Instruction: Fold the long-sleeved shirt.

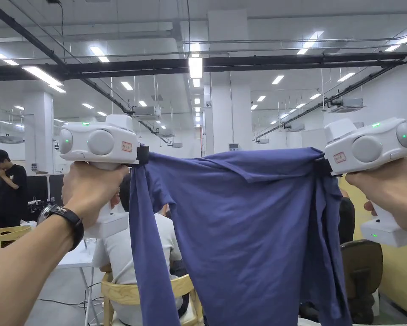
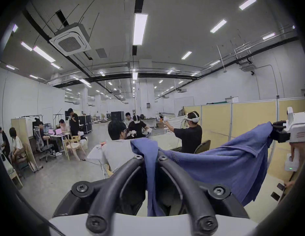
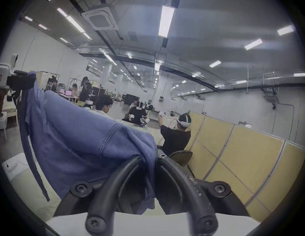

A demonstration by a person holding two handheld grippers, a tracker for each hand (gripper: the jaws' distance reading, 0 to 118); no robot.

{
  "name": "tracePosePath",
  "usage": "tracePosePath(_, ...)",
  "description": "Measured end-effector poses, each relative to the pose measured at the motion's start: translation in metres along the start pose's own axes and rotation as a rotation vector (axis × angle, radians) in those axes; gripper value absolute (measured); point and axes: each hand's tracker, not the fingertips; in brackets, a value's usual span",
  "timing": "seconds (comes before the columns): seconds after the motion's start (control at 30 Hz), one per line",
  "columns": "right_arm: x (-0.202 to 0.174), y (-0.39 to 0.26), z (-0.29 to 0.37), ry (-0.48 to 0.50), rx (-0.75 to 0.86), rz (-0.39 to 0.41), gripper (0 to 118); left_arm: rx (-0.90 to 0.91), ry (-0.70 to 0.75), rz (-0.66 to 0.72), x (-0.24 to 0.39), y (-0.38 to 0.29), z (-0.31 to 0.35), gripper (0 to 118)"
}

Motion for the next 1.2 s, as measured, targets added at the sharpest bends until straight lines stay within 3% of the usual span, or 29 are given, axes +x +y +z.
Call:
tracePosePath(0.2,-0.004,-0.019,-0.055,-0.027,-0.039,0.039,12,-0.02,0.001,-0.029,0.005,-0.022,-0.055,8)
tracePosePath(0.4,-0.003,-0.048,-0.123,-0.025,-0.074,-0.006,12,-0.059,-0.008,-0.009,0.009,-0.056,-0.126,8)
tracePosePath(0.73,-0.028,-0.154,-0.234,0.018,-0.205,0.013,12,-0.19,-0.023,-0.03,0.015,-0.175,-0.23,8)
tracePosePath(1.03,-0.077,-0.305,-0.281,0.101,-0.443,0.003,12,-0.432,-0.045,0.034,0.038,-0.344,-0.249,8)
tracePosePath(1.2,-0.077,-0.35,-0.272,0.131,-0.478,-0.018,12,-0.47,-0.076,0.073,0.038,-0.387,-0.229,8)
